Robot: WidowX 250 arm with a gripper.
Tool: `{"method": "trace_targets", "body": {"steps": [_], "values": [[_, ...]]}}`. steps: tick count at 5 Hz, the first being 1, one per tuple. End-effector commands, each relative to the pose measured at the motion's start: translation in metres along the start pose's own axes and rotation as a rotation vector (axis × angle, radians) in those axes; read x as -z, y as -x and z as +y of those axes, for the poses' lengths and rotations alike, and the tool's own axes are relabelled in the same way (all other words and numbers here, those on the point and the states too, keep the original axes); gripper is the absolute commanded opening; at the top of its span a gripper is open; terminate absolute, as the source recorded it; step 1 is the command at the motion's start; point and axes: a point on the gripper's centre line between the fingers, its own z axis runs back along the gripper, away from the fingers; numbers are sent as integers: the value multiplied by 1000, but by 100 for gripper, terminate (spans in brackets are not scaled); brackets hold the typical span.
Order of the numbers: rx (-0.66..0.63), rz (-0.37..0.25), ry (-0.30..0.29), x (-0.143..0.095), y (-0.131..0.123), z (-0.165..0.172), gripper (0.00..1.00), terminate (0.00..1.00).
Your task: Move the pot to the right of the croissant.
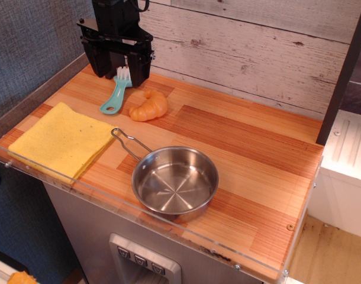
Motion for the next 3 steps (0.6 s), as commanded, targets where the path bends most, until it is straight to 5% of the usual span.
{"method": "trace_targets", "body": {"steps": [1, 3], "values": [[0, 0, 0, 0, 0, 0, 100, 0], [240, -79, 45, -29, 34, -91, 100, 0]]}}
